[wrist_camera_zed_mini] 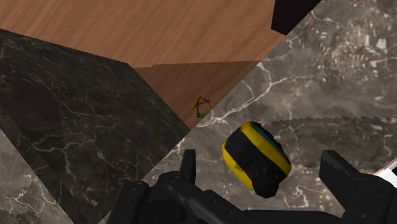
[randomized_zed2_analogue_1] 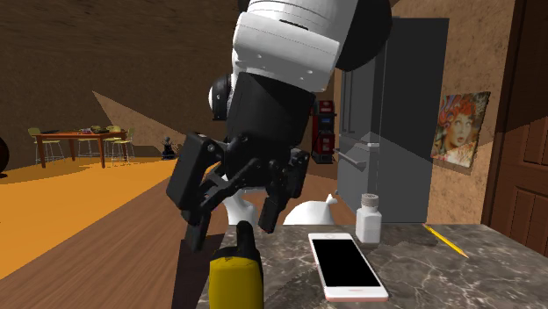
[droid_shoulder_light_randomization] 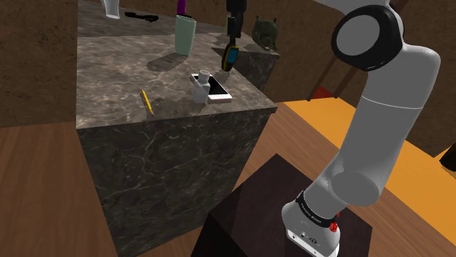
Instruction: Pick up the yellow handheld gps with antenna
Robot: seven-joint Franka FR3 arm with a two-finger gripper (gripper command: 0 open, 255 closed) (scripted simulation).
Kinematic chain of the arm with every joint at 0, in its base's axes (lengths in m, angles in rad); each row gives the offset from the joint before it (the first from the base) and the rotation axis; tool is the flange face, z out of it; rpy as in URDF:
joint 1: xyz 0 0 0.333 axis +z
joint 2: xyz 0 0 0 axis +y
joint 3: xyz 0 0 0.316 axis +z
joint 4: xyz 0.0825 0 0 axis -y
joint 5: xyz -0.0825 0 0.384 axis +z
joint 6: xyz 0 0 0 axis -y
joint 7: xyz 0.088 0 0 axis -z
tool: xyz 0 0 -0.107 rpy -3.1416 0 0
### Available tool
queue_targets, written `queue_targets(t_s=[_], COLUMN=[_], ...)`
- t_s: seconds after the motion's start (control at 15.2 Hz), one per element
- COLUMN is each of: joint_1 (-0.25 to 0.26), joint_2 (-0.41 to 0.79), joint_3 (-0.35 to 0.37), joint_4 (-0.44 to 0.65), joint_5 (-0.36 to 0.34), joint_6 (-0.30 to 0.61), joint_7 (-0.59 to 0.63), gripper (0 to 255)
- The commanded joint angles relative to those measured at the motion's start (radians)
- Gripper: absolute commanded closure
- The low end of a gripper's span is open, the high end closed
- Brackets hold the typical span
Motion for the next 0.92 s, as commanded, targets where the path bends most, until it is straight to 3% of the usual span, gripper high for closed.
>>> queue_targets(t_s=[0.0,0.26,0.33,0.86], joint_1=[0.002,0.002,0.001,0.002], joint_2=[-0.010,-0.017,-0.016,-0.017], joint_3=[0.002,0.002,0.002,0.002], joint_4=[-0.040,-0.071,-0.070,-0.071], joint_5=[-0.001,-0.001,-0.001,-0.001], joint_6=[0.029,0.053,0.052,0.053], joint_7=[0.010,0.016,0.015,0.015], gripper=[0,0,255,255])
